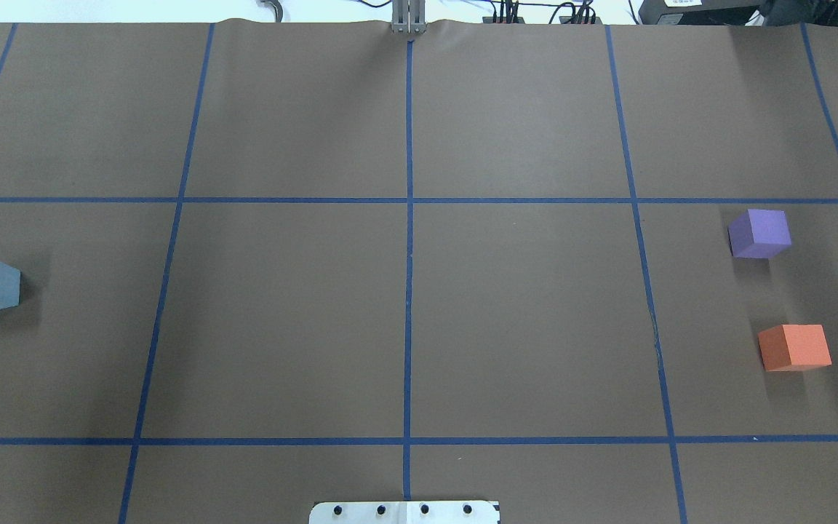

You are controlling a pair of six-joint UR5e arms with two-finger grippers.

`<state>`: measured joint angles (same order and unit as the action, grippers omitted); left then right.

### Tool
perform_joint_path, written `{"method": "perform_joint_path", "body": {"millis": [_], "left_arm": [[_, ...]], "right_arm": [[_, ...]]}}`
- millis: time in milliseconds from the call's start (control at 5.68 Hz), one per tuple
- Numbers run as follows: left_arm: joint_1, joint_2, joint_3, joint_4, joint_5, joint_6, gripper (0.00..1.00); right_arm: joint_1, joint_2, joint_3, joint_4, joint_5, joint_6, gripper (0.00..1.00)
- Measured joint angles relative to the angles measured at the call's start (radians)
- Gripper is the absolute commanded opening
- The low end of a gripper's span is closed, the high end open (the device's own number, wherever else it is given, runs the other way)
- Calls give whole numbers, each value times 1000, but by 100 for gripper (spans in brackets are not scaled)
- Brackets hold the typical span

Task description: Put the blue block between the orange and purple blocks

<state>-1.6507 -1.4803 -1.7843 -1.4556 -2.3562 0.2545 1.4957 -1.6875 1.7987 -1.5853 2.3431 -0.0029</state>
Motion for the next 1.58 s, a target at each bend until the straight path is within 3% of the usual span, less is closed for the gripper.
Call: {"method": "perform_joint_path", "body": {"millis": [704,1231,1583], "left_arm": [[3,-4,-27,-14,0,-5,100],[8,-26,-3,-286,-14,-82,100],[46,-25,14,-341,-64,-226,100]], "right_arm": [[0,16,5,12,3,5,100],[1,5,5,46,2,5,100],[1,-10,5,77,2,9,100]]}}
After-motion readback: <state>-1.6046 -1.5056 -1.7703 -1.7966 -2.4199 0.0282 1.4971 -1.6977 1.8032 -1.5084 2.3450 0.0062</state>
